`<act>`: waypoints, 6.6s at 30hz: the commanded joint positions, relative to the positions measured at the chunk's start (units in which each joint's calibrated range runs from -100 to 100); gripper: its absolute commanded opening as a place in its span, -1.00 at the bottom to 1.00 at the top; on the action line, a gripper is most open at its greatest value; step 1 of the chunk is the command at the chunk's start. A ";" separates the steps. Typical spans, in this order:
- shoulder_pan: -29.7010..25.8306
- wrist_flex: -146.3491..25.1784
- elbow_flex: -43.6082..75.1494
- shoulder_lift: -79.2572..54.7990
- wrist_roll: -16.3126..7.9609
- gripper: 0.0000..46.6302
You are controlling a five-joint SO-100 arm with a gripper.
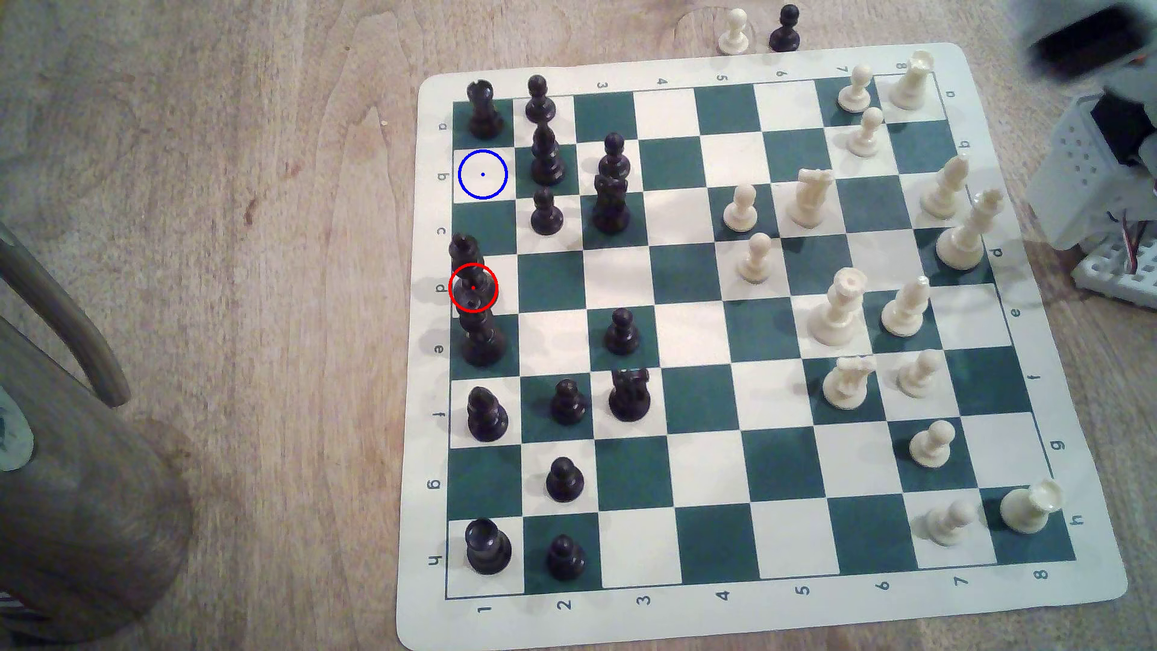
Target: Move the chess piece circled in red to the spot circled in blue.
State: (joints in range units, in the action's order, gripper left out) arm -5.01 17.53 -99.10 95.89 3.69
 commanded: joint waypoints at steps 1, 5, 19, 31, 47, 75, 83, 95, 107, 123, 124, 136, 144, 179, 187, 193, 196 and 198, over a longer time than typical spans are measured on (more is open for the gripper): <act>1.77 -15.73 0.46 -1.67 -4.64 -1.00; -0.34 -12.29 7.35 -18.73 -4.10 -1.00; -0.03 -43.82 58.75 -61.34 -15.43 -0.98; 1.30 -48.41 93.48 -91.82 -21.98 -0.70; 3.02 -61.02 124.57 -116.18 -22.66 -0.52; 4.98 -62.33 128.11 -121.36 -18.80 -0.28; 5.52 -61.92 128.11 -122.63 -18.56 -0.35; 5.44 -60.86 129.20 -124.93 -18.51 -0.33; 5.21 -60.61 129.38 -126.12 -19.00 -0.32; 4.90 -59.30 129.47 -127.13 -18.66 -0.96; 4.82 -59.30 129.47 -127.13 -18.66 -0.97; 4.58 -63.97 135.09 -121.53 -18.71 -0.99; 6.70 -72.98 145.33 -118.73 -16.12 -0.99; 15.77 -74.45 154.58 -135.88 -9.18 -0.98; 15.30 -73.55 155.49 -137.32 -9.38 -0.98; 14.99 -73.30 155.49 -138.51 -9.47 -0.98; 14.91 -72.73 155.49 -138.93 -9.47 -0.99; 14.91 -72.57 155.49 -139.36 -9.43 -0.99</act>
State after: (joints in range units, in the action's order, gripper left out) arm 10.18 -56.33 50.93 -45.54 -5.69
